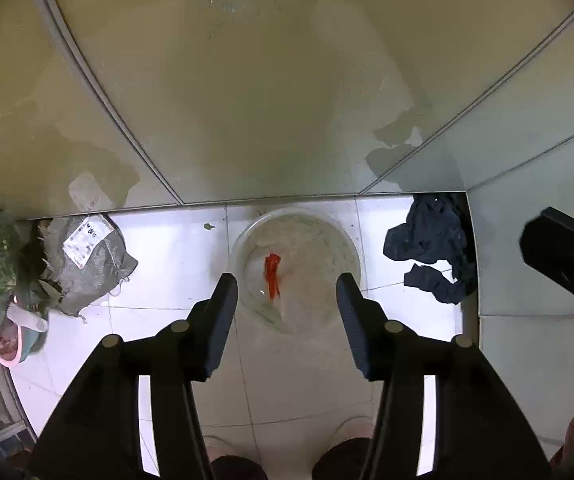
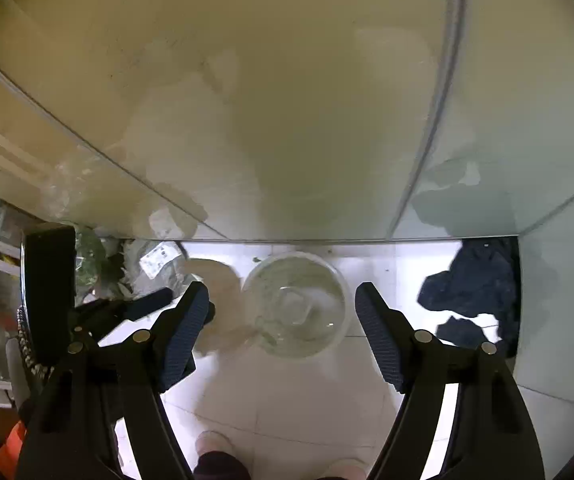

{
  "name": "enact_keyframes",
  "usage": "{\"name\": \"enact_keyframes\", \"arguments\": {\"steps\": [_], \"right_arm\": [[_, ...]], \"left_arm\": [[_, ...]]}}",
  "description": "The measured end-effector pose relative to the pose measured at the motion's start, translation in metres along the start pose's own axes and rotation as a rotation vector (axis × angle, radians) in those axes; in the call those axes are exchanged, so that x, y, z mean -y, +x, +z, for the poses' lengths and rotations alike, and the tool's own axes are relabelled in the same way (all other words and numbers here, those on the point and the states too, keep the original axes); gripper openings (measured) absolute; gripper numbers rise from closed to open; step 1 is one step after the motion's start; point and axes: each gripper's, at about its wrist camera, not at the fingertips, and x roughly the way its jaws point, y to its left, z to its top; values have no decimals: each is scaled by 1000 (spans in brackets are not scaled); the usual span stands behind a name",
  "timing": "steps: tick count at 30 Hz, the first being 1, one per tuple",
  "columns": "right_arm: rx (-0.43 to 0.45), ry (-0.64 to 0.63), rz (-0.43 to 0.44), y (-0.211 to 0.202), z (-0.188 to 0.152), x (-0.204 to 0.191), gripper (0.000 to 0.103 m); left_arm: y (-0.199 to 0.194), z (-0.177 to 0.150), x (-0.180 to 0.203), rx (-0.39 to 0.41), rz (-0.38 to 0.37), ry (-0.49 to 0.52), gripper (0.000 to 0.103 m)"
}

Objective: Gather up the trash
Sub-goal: 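Open both tools to drop the tissue and container into the bin, then move both tools back up over the floral mat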

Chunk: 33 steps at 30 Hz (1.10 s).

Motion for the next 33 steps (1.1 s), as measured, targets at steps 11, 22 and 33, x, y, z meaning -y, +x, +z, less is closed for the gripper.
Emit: {"name": "enact_keyframes", "arguments": {"steps": [11, 22, 33], "right_arm": [[13, -11, -80, -62, 8, -16, 73], [123, -17, -92, -226, 35, -78, 73], [366, -6, -145, -400, 48, -159, 74]], "left_arm": [[-110, -1, -1, 28, -10, -19, 51], [-332, 9, 5, 189, -18, 42, 51], [-548, 7, 1, 472, -44, 164, 61]]}}
